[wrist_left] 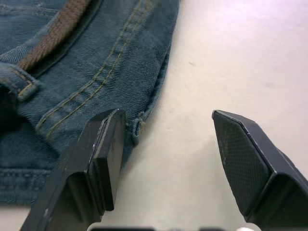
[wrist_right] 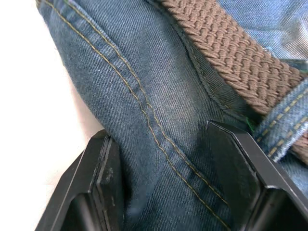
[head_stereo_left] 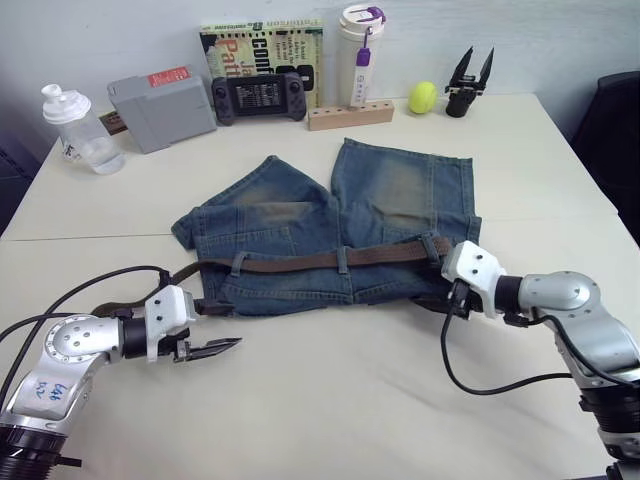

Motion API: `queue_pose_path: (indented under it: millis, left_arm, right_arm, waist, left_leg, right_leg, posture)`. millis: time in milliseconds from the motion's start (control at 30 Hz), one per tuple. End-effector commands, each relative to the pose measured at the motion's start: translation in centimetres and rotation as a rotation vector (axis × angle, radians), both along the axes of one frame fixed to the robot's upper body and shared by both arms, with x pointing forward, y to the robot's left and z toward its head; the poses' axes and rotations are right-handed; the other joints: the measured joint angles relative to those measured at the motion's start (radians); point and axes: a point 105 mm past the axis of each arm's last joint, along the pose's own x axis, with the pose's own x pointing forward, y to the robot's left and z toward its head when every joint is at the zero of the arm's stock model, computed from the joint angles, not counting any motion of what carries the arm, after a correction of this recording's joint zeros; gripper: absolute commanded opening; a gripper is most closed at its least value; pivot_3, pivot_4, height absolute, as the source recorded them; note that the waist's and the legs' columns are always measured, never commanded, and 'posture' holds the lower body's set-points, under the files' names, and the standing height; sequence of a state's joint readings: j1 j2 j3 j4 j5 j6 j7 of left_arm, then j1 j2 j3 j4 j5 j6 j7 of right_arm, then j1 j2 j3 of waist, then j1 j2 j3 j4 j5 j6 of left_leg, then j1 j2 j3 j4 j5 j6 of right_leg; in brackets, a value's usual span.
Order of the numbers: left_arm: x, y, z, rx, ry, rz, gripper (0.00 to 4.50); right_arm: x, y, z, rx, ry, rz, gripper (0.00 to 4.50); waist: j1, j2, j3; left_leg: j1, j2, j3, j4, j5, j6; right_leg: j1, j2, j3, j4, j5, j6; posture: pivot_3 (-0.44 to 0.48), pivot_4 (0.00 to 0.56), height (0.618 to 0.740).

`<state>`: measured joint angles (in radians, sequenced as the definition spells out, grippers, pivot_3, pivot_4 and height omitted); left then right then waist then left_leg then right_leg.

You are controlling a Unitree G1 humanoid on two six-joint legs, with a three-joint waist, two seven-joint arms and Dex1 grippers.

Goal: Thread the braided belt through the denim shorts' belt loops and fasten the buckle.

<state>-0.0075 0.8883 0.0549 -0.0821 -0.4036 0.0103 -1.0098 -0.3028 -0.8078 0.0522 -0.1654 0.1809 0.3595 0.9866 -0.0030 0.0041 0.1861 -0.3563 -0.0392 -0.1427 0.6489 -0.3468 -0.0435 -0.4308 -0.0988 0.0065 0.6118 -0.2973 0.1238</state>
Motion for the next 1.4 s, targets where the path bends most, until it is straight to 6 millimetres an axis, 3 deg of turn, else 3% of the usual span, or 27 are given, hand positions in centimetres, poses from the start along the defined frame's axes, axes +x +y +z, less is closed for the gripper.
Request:
queue_pose_path:
  millis: [33,367,400,433,533,700,800,900,1033,1200,1400]
  left_arm:
    - [0.2,1.0,3.1,-0.080,0.036,0.018,3.18]
    - [1.9,1.7,6.1,-0.259,0.053,0.103,3.18]
    - [2.2,1.8,6.3,-0.274,0.053,0.116,3.18]
    - [2.7,2.0,6.5,-0.287,0.048,0.135,3.18]
    - [3.9,2.4,6.6,-0.313,0.052,0.169,3.18]
    - [5.3,1.9,6.6,-0.393,0.172,0.129,3.18]
    - [6.7,1.7,6.8,-0.461,0.256,0.115,3.18]
    - [8.1,0.7,6.6,-0.522,0.370,0.082,3.18]
    - [9.8,-0.1,6.5,-0.606,0.472,0.091,3.18]
    - [11.3,-0.8,4.1,-0.570,0.547,0.152,3.18]
    - [11.0,-0.6,1.2,-0.484,0.601,0.170,3.18]
  right_arm:
    - [-0.4,-1.1,3.0,0.086,0.004,0.001,2.83]
    - [0.2,-2.0,5.4,0.151,-0.011,-0.024,2.83]
    - [0.5,-2.1,5.8,0.163,-0.020,-0.034,2.83]
    - [0.9,-2.5,6.3,0.181,-0.027,-0.054,2.83]
    - [2.2,-3.8,7.2,0.219,-0.026,-0.119,2.83]
    - [3.8,-6.3,9.1,0.305,0.015,-0.168,2.83]
    - [4.6,-6.5,9.7,0.361,0.099,-0.151,2.83]
    - [6.5,-6.1,8.9,0.415,0.224,-0.202,2.83]
    - [7.0,-5.1,8.9,0.498,0.363,-0.190,2.83]
    - [7.3,-4.6,6.8,0.488,0.486,-0.215,2.83]
    - [6.9,-3.6,3.9,0.436,0.590,-0.205,2.83]
  waist:
    - [0.002,0.000,0.000]
    - [-0.005,0.000,0.002]
    - [-0.027,0.000,0.002]
    - [-0.029,0.001,0.002]
    - [-0.023,0.002,0.003]
    - [-0.004,0.002,0.005]
    - [0.000,0.002,0.007]
    - [-0.001,0.001,0.006]
    - [-0.013,0.000,0.007]
    - [-0.025,0.000,0.007]
    - [-0.027,0.000,0.007]
  left_leg:
    - [0.000,-0.001,0.001,0.000,0.000,0.000]
    - [0.000,-0.002,0.008,-0.001,0.000,0.001]
    - [-0.002,-0.004,0.003,-0.001,0.001,0.002]
    - [-0.010,-0.020,-0.022,-0.002,0.011,0.005]
    - [-0.015,-0.031,-0.036,-0.002,0.020,0.003]
    - [-0.014,-0.032,-0.027,0.003,0.025,0.001]
    - [-0.014,-0.032,-0.023,0.002,0.029,0.001]
    - [-0.013,-0.032,-0.022,0.002,0.030,0.001]
    - [-0.013,-0.033,-0.014,0.003,0.030,0.003]
    - [-0.017,-0.033,-0.010,0.002,0.030,0.004]
    - [-0.018,-0.033,-0.003,0.003,0.030,0.004]
  right_leg:
    - [0.000,0.000,0.000,0.000,0.000,0.000]
    - [0.001,-0.001,-0.001,0.001,0.000,0.000]
    - [0.004,-0.002,-0.006,0.004,0.000,0.000]
    - [0.007,-0.020,-0.033,0.009,-0.004,0.002]
    - [0.007,-0.034,-0.051,0.011,-0.004,0.003]
    - [0.005,-0.035,-0.042,0.009,0.004,0.004]
    - [0.003,-0.034,-0.038,0.009,0.009,0.004]
    - [0.002,-0.032,-0.034,0.009,0.011,0.005]
    - [-0.001,-0.032,-0.026,0.010,0.014,0.008]
    - [-0.007,-0.033,-0.024,0.011,0.015,0.009]
    - [-0.014,-0.033,-0.020,0.015,0.015,0.009]
  posture:
    - [0.000,0.150,0.716]
    - [0.000,0.150,0.713]
    - [0.000,0.150,0.712]
    - [0.000,0.150,0.712]
    - [0.000,0.150,0.712]
    - [0.000,0.150,0.712]
    - [0.000,0.150,0.712]
    - [0.000,0.150,0.712]
    - [0.000,0.150,0.712]
    - [0.000,0.150,0.712]
    - [0.000,0.150,0.712]
